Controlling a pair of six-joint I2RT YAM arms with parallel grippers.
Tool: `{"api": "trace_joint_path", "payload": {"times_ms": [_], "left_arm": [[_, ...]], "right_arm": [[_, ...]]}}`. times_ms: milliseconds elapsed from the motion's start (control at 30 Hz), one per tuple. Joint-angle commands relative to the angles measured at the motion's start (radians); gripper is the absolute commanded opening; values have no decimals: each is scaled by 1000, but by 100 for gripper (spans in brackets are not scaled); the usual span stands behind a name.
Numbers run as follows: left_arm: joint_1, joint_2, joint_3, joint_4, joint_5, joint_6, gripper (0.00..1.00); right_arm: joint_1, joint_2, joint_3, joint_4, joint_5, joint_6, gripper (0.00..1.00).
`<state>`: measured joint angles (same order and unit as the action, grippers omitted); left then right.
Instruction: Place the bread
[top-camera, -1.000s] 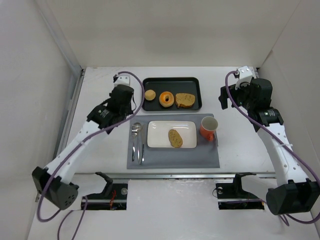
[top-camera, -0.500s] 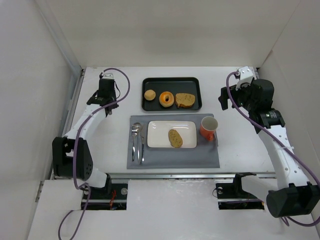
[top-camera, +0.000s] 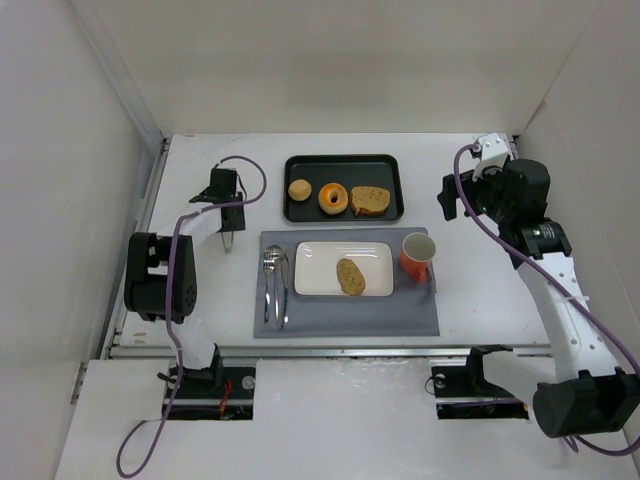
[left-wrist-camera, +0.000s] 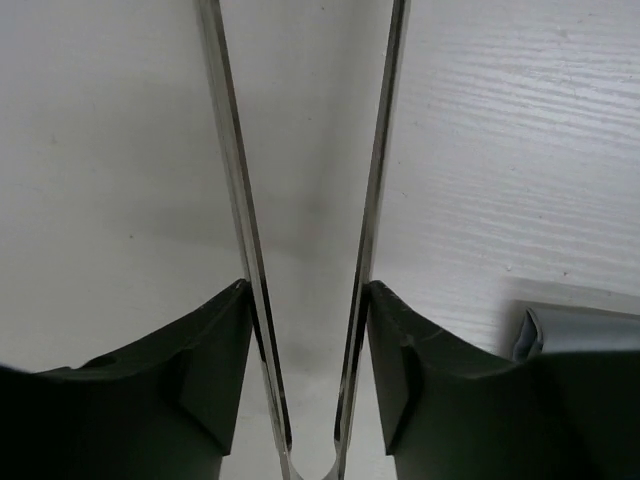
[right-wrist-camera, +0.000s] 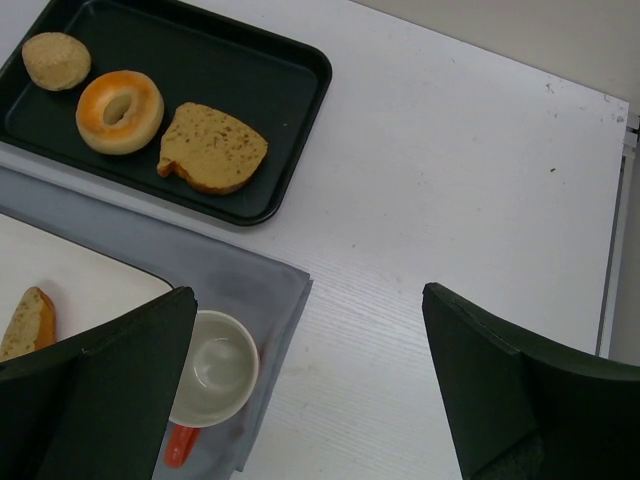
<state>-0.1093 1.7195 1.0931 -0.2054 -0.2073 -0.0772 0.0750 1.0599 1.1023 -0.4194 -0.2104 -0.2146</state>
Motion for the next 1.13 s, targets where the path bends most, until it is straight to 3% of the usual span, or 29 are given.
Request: {"api": "trace_joint_path", "payload": {"times_ms": [0,333,533,833,967,1100], "left_arm": [[8,5,16,-9,28,-1,48],[8,43,54,-87,51,-10,69],[8,-29,85,-135,51,-39,100],[-144,-576,24,-66,66,-44,100],[-180,-696,-83,79,164,14,100],[-191,-736,-150,120,190,30,100]], "right_arm": [[5,-23,36,16,-9,-9,100],[5,-23,36,16,-9,-9,100],[5,-14,36,16,0,-9,100],[5,-5,36,28,8,18,100],[5,-5,27,86,144,179,100],[5,-5,31,105,210,179,100]]}}
